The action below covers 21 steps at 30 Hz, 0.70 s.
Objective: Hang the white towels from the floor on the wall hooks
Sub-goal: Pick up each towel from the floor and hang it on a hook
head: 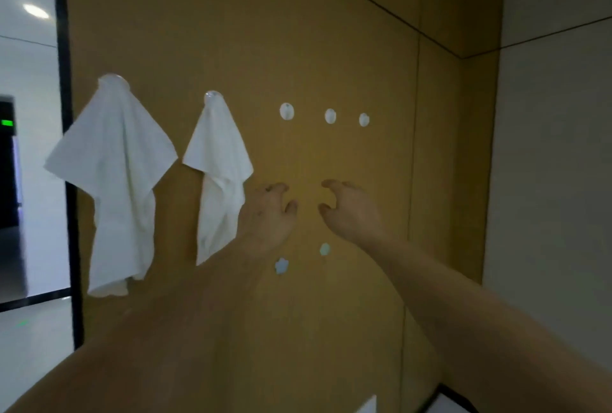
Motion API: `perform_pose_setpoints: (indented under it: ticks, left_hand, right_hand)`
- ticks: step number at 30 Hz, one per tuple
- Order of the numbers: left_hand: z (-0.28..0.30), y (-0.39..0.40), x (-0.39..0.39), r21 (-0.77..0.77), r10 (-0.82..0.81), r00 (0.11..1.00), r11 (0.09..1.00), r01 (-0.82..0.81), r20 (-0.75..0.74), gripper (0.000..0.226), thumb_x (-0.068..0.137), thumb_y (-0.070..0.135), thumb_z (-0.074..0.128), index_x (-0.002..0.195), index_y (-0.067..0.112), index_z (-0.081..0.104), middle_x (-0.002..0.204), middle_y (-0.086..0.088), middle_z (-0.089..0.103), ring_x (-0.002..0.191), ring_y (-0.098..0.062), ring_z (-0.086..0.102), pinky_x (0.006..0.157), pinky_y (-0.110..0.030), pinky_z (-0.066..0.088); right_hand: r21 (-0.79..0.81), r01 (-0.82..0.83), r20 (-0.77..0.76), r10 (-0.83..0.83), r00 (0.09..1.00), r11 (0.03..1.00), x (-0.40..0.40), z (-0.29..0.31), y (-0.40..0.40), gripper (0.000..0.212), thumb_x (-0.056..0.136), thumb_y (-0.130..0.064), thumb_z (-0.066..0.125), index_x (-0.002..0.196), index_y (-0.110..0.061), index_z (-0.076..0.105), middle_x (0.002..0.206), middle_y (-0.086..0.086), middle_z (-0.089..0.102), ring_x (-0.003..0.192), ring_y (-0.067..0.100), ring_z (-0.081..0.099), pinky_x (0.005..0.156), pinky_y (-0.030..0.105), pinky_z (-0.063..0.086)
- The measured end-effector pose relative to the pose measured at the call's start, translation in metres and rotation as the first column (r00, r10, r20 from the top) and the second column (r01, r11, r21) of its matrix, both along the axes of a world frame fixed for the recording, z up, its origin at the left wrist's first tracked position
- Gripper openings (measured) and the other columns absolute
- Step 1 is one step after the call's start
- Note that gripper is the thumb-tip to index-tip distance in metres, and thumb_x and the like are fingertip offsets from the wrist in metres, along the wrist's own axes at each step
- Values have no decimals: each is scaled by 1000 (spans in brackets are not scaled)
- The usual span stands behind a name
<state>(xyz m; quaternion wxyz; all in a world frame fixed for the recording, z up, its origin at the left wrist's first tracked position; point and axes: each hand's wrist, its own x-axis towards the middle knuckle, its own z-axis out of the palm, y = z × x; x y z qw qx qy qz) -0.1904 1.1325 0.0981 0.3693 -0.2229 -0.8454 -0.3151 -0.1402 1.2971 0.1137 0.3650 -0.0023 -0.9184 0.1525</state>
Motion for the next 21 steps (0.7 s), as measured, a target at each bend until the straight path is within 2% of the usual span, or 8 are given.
perform_pose_setpoints:
  ticks: [6,10,15,21]
  left_hand:
    - [-33,142,84,-75,-245,969,966,247,34,42,92,43,52,129,24,57,126,-2,59,114,-26,55,92,-36,46]
    - [-71,258,175,-103,-423,899,895,434,115,38,91,43,54,125,26,58,126,-1,58,116,-27,53,94,-35,45]
    - [-120,385,314,-175,-643,733,714,678,221,43,93,37,55,132,19,54,134,-7,53,123,-28,45,102,-39,40]
    - [-163,497,483,-263,-779,551,488,833,299,45,93,43,52,134,24,51,139,-3,50,127,-25,43,104,-39,40]
  right_hand:
    - [62,280,64,-284,957,958,132,-45,120,57,90,-37,54,144,-25,42,138,8,52,126,33,45,100,44,44]
    - [56,479,149,-481,864,876,248,-94,213,58,89,-36,54,145,-24,41,137,8,52,125,33,44,100,43,44]
    - [-12,682,266,-655,707,731,415,-153,313,57,91,-37,53,145,-25,39,136,8,53,125,32,44,100,43,42]
    - [-75,845,371,-771,517,530,601,-208,381,59,93,-37,53,147,-25,36,140,8,51,127,30,43,104,44,41]
